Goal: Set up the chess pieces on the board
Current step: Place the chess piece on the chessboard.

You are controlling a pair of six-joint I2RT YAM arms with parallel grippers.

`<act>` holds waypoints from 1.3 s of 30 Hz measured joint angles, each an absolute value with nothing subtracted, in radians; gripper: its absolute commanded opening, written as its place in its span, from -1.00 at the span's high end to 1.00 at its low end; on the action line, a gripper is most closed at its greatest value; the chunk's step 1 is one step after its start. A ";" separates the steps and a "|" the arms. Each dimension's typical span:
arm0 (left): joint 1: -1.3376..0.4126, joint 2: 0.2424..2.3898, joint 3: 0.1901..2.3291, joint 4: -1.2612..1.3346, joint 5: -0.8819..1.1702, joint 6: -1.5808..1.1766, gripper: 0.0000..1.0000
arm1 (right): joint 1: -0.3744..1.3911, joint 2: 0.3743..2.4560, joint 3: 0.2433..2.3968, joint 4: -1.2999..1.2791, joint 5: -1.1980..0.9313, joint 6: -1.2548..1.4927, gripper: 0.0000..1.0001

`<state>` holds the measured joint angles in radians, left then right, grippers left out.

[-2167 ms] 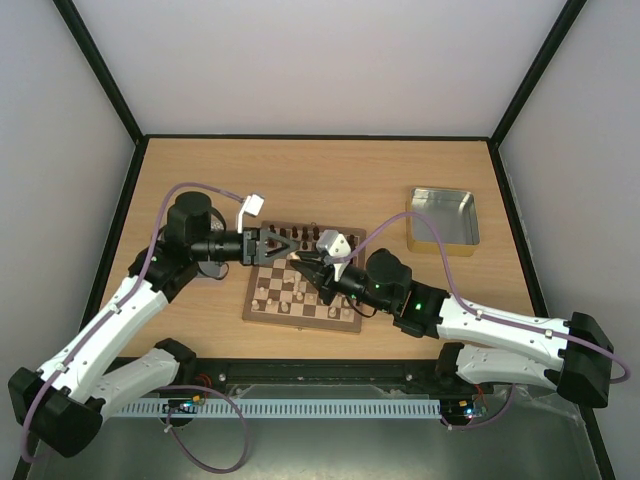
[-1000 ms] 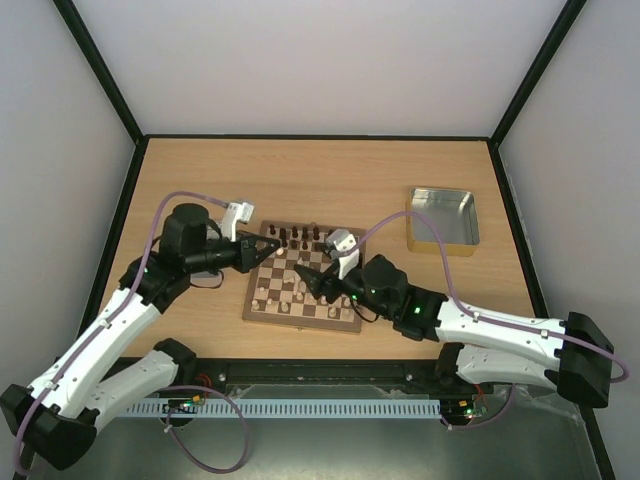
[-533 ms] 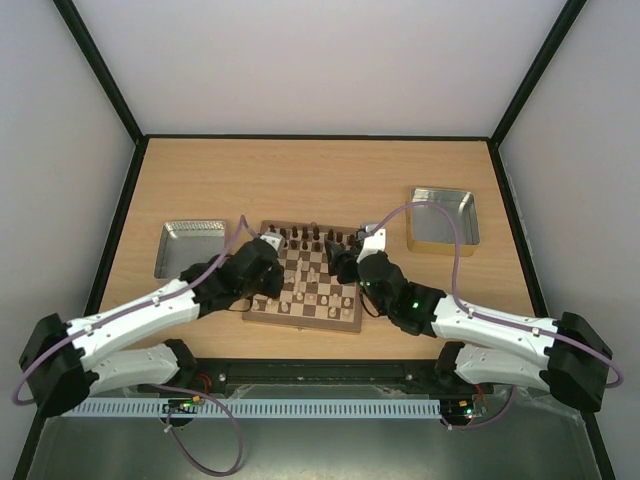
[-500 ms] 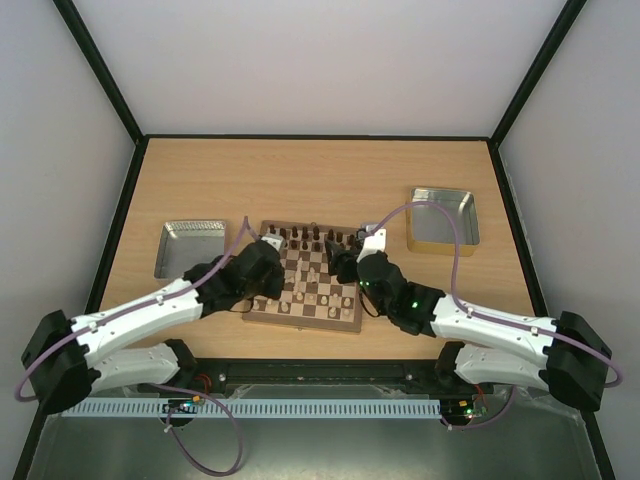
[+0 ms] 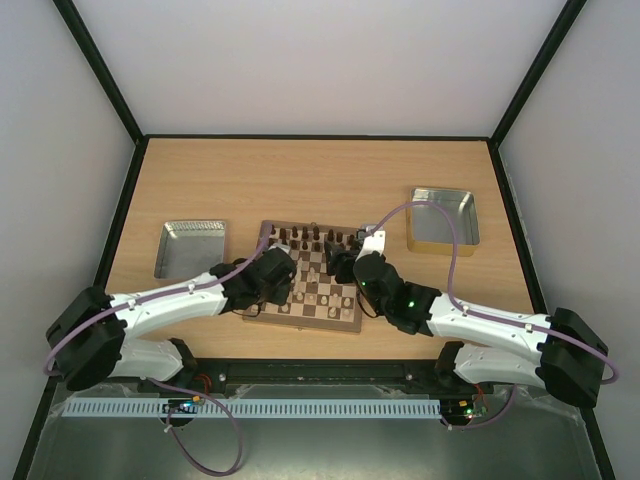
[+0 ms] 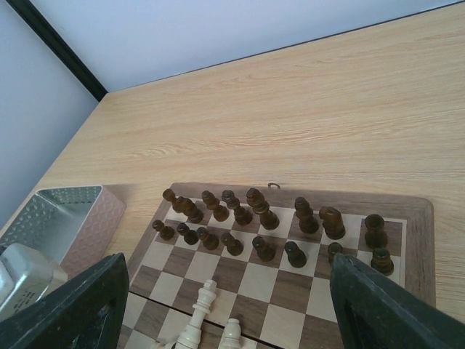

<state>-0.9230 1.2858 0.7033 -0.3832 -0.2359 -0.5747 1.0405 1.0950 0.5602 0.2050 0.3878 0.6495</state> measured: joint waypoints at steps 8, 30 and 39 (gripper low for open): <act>-0.923 1.310 0.701 -0.380 -0.232 -0.577 0.88 | 1.040 1.101 0.560 0.205 0.383 0.651 -0.50; -0.923 1.327 0.696 -0.400 -0.229 -0.577 0.80 | 1.040 1.135 0.562 0.206 0.357 0.651 -0.50; -0.923 1.339 0.690 -0.400 -0.229 -0.577 0.70 | 1.040 1.135 0.562 0.206 0.353 0.652 -0.50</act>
